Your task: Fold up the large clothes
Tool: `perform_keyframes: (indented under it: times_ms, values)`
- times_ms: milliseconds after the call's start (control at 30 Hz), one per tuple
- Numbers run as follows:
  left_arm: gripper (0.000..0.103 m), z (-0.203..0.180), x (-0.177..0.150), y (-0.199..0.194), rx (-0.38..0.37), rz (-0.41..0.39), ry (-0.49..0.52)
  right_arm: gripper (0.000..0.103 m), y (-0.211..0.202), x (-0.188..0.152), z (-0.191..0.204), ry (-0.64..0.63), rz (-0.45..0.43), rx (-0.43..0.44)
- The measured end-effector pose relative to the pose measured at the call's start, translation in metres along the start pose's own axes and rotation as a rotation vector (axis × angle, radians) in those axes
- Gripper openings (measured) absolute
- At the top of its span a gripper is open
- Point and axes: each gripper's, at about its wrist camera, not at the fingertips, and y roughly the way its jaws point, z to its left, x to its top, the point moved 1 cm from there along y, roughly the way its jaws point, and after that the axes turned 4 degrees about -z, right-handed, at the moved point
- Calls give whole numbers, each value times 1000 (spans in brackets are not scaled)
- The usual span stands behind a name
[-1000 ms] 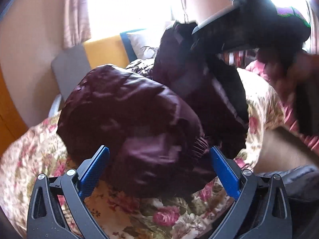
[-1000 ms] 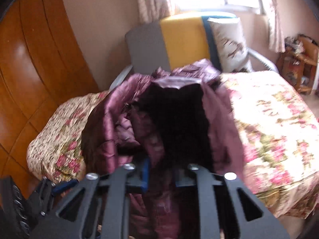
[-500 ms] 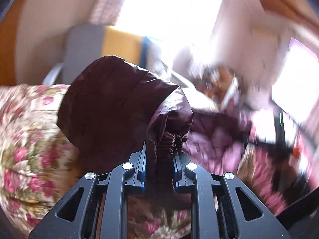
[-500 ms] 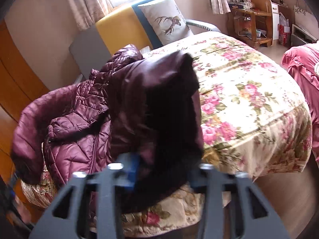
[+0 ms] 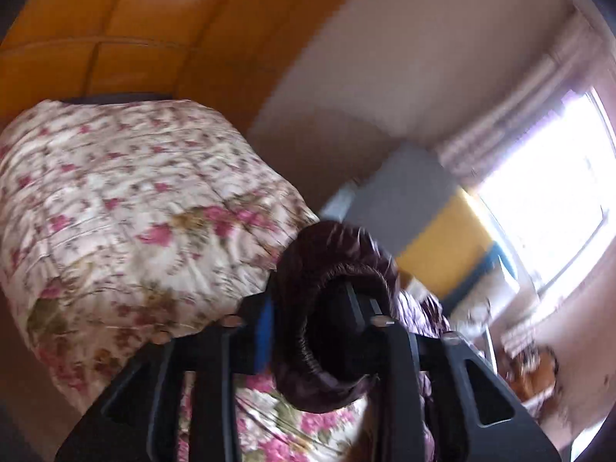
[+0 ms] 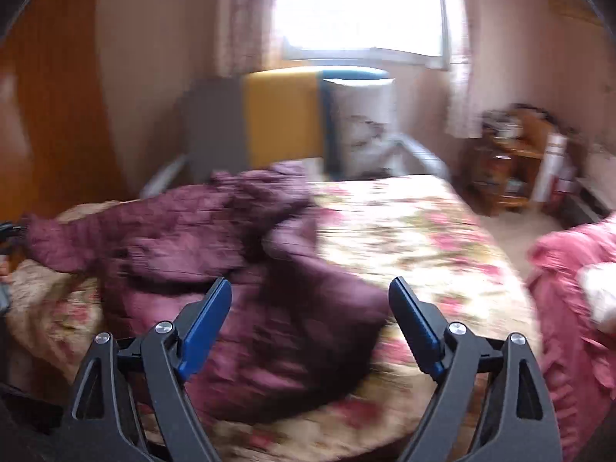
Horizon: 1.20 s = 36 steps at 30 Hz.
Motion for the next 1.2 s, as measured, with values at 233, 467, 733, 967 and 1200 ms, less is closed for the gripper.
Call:
perform_keyframes:
  times_ms: [233,467,733,967,1200]
  values:
    - [72,8,-15,-27,8,-32,118,83,155,-10,128,-208,209,263]
    - [83,70,27,-61,195,-190,-29,24,188,20,118,-260,186,133]
    - [89,23,17,-74,-33,-137,144,22,83,120,-91,58,-109,-289]
    - [89,-52,-107,1,-377,274,283,21,64,113,-291,363,-77,-645]
    - [89,-90,-200,50,-535,515,219,89,66,56,-364,563,-22,-596]
